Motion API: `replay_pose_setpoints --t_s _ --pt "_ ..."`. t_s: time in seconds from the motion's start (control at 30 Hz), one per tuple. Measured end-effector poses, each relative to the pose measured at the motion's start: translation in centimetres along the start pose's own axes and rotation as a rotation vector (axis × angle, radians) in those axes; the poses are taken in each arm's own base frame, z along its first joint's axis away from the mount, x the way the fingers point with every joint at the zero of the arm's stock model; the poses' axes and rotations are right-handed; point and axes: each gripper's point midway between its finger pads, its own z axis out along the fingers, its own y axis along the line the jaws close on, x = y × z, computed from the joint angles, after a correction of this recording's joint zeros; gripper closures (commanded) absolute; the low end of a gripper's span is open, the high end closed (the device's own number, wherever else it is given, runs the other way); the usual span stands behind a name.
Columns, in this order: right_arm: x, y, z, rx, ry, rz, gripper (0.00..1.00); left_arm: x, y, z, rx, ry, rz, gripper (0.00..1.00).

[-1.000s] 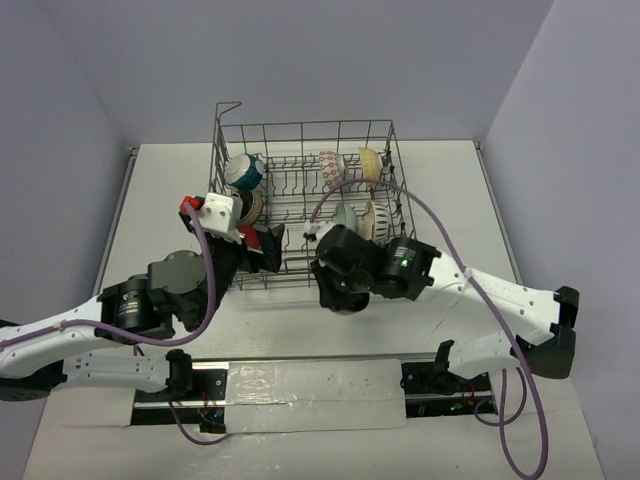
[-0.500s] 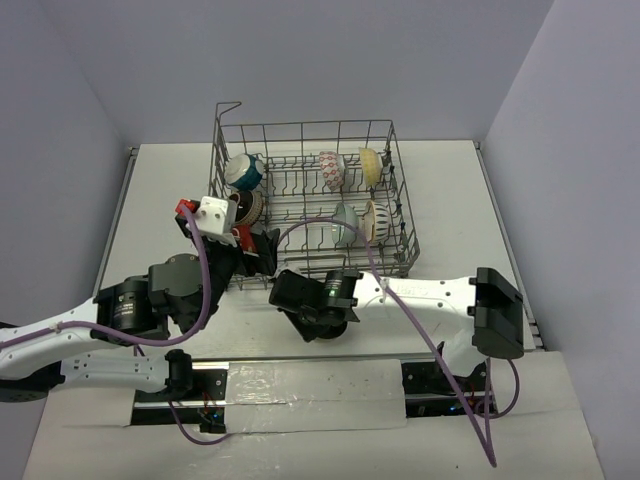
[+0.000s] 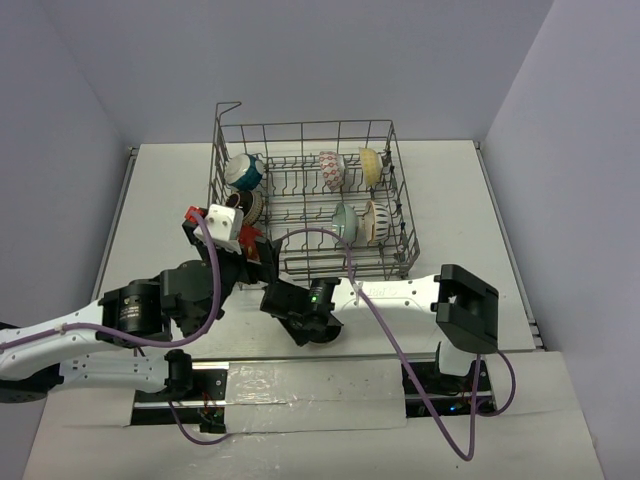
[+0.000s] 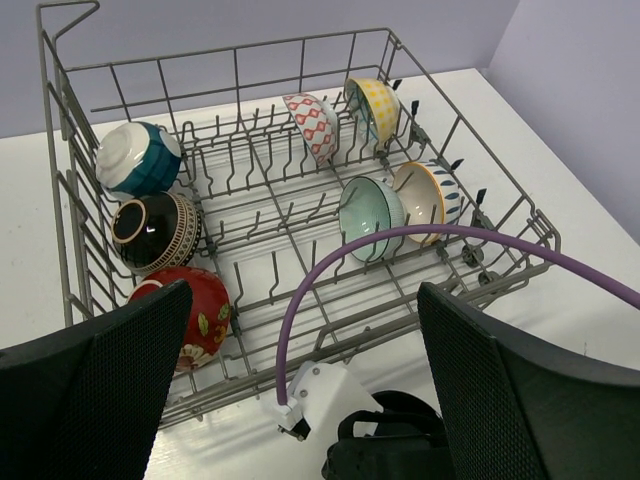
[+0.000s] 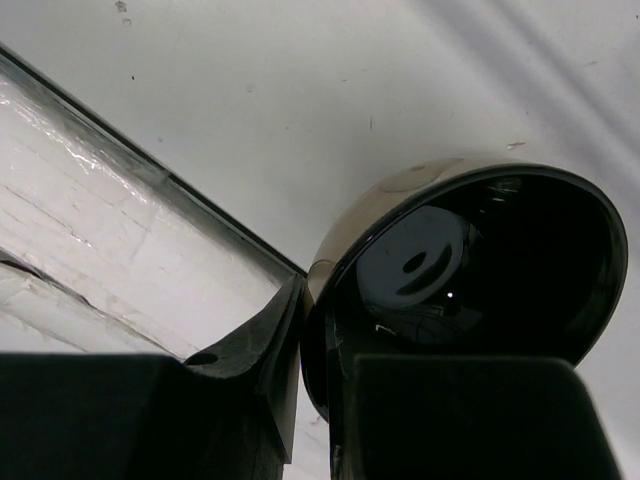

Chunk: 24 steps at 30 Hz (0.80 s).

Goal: Load the bowls into the dish rack
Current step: Place the bowl at the center of the board.

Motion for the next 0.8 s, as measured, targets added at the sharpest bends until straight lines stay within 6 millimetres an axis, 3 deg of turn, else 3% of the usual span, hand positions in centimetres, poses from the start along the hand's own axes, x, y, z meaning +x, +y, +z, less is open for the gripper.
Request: replay_pose_setpoints --t_s 0.07,0.13,0.23,0.3,0.43,0.57,0.6,0.8 --pt "0.0 0.0 0.1 -0.001 -0.001 0.001 0.79 0.2 -0.1 0.0 0.001 0.006 -0.005 0.01" --pt "-0.1 0.1 0.1 -0.002 -0.003 0.002 0.77 0.3 -0.1 0.0 0.0 0.009 -0.01 0.01" --pt "-0.2 0.3 0.2 -0.007 -0.008 0.005 0.64 0.9 0.0 0.0 -0.002 0.016 -0.015 0.01" --pt "-0.3 0.4 0.2 -0.012 -0.013 0.007 0.64 1.2 0.0 0.1 -0.003 0.02 -0.01 0.01" --pt "-0.5 0.7 0.1 -0.015 -0.017 0.004 0.48 1.3 0.0 0.1 -0.003 0.022 -0.007 0.01" --pt "-1.0 1.1 0.1 -0.019 -0.022 0.003 0.42 1.4 0.0 0.1 -0.004 0.025 -0.004 0.01" --pt "-1.1 1.2 0.1 -0.02 -0.023 0.004 0.36 1.4 0.0 0.1 -0.004 0.026 -0.003 0.01" --pt "-1.4 1.3 -0.4 -0.015 -0.021 0.003 0.31 1.5 0.2 0.0 -0.009 0.035 0.001 0.01"
